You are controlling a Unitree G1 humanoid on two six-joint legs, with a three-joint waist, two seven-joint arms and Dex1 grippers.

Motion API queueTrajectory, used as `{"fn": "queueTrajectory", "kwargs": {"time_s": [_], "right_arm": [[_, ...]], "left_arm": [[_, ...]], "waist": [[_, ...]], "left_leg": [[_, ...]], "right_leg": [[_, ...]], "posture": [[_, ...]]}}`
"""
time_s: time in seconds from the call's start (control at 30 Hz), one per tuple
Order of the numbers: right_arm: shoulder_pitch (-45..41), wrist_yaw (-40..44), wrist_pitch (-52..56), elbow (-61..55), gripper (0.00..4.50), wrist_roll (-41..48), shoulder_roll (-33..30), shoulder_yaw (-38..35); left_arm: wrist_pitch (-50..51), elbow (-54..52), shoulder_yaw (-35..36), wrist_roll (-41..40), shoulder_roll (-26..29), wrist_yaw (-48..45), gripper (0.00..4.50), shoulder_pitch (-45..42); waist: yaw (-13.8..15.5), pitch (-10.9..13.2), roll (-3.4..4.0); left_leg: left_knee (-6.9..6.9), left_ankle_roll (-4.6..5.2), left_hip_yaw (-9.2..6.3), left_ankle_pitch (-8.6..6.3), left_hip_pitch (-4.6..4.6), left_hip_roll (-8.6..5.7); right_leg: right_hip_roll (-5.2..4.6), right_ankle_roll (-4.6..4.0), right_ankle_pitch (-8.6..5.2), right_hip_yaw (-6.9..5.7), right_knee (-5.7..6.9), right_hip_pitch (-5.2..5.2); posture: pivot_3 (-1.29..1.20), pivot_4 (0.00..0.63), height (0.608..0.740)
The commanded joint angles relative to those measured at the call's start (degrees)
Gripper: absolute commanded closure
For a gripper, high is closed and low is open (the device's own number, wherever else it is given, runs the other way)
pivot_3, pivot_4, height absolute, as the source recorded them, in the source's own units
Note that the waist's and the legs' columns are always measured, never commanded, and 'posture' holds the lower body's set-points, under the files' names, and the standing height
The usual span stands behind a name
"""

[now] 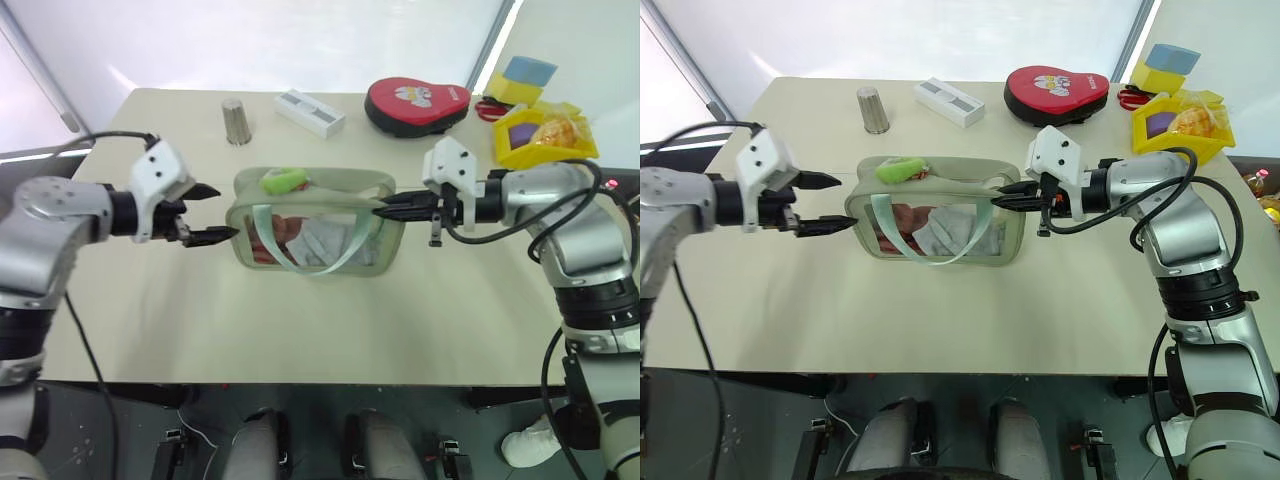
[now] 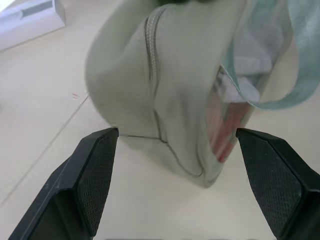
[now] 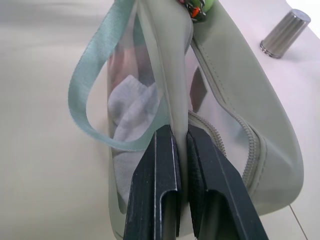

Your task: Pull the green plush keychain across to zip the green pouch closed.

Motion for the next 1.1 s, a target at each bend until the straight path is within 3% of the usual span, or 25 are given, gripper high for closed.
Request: {"fn": "queueTrajectory", "kwargs": {"time_s": [0.03, 0.1, 0.3, 0.4, 0.5, 0.6, 0.67, 0.8, 0.97, 1.1], "right_arm": [[-1.91, 0.24, -0.20, -0.94, 4.50, 0.61, -0.03, -0.54], [-2.07, 0.28, 0.13, -1.00, 4.50, 0.76, -0.03, -0.58], [-2.24, -0.32, 0.30, -1.50, 4.50, 0.58, 0.07, -0.64], [-2.57, -0.59, 1.29, -2.41, 4.50, 0.96, 0.16, -0.75], [-3.42, 0.68, 1.88, -2.32, 3.40, 0.78, -1.35, -0.80], [-7.41, 0.76, -0.09, 1.27, 1.95, -1.25, -2.50, -0.82], [-10.96, 1.16, 0.28, 2.34, 1.95, -0.90, -1.88, -0.55], [-17.22, -2.63, 2.27, 1.86, 1.95, 1.20, 6.23, 0.47], [-18.49, -5.71, -4.82, 5.65, 1.95, -3.71, 15.99, 6.26], [-18.56, -4.79, -9.08, 9.08, 1.95, -5.93, 17.77, 8.62]], "left_arm": [[-0.49, -0.76, 1.26, 0.47, -1.16, 1.52, 0.71, -1.42], [-0.71, -0.82, 1.31, 0.58, -1.23, 1.10, 1.23, -0.96], [-1.30, -0.12, 1.49, 1.24, -0.50, 0.28, 4.42, -0.64], [-1.24, 0.50, 1.07, 2.04, -0.73, 0.70, 4.47, -1.37], [-1.04, 0.06, 0.62, 2.15, -1.06, 0.46, 4.50, -1.80], [-0.63, -0.93, 0.33, 2.04, -1.03, -0.12, 4.50, -1.57], [-0.50, -1.23, 0.37, 2.05, -0.89, -0.28, 4.50, -1.37], [-0.31, -1.43, 0.54, 2.09, -0.48, -0.50, 4.50, -1.06], [0.83, -2.51, 0.40, 1.98, -1.03, 0.38, 4.50, -0.56], [2.12, -3.69, 0.98, 1.44, -0.98, 0.63, 4.50, -0.28]], "waist": [[-0.07, 0.00, 0.00], [-0.28, 0.00, 0.00], [-0.15, 0.00, 0.01], [-0.10, 0.00, 0.01], [-0.12, 0.00, 0.01], [-0.18, 0.00, 0.01], [-0.30, 0.00, 0.02], [-0.70, -0.03, 0.08], [-0.30, -0.03, 0.07], [0.05, -0.03, 0.06]], "left_leg": [[-0.01, 0.00, 0.00, 0.00, 0.00, 0.00], [-0.02, 0.00, 0.00, 0.00, 0.01, 0.01], [-0.02, -0.01, 0.01, 0.00, 0.01, 0.01], [-0.02, 0.00, 0.01, 0.00, 0.01, 0.01], [-0.02, 0.00, 0.01, 0.00, 0.01, 0.01], [-0.02, 0.00, 0.01, 0.00, 0.01, 0.01], [-0.02, 0.00, 0.02, 0.00, 0.02, 0.01], [-0.05, -0.01, 0.08, 0.00, 0.03, 0.05], [-0.04, -0.01, 0.06, 0.01, 0.02, 0.03], [0.00, 0.00, 0.05, 0.00, -0.04, -0.03]], "right_leg": [[0.00, 0.00, 0.00, 0.00, 0.00, 0.00], [0.00, 0.00, 0.00, 0.00, 0.01, -0.03], [0.00, 0.00, 0.00, 0.00, 0.02, -0.03], [0.00, 0.00, 0.00, 0.00, 0.02, -0.03], [0.00, 0.00, 0.00, 0.00, 0.02, -0.03], [0.00, 0.00, 0.00, 0.00, 0.02, -0.03], [0.00, 0.00, 0.00, 0.00, 0.02, -0.04], [0.01, 0.00, 0.00, 0.02, 0.03, -0.10], [-0.01, 0.00, 0.00, 0.01, 0.10, -0.10], [-0.06, 0.00, 0.00, 0.01, 0.09, -0.09]], "posture": [[0.00, 0.150, 0.740], [0.00, 0.150, 0.740], [0.00, 0.150, 0.740], [0.00, 0.150, 0.740], [0.00, 0.150, 0.740], [0.00, 0.150, 0.740], [0.00, 0.150, 0.740], [0.00, 0.150, 0.740], [0.00, 0.150, 0.740], [0.00, 0.150, 0.740]]}}
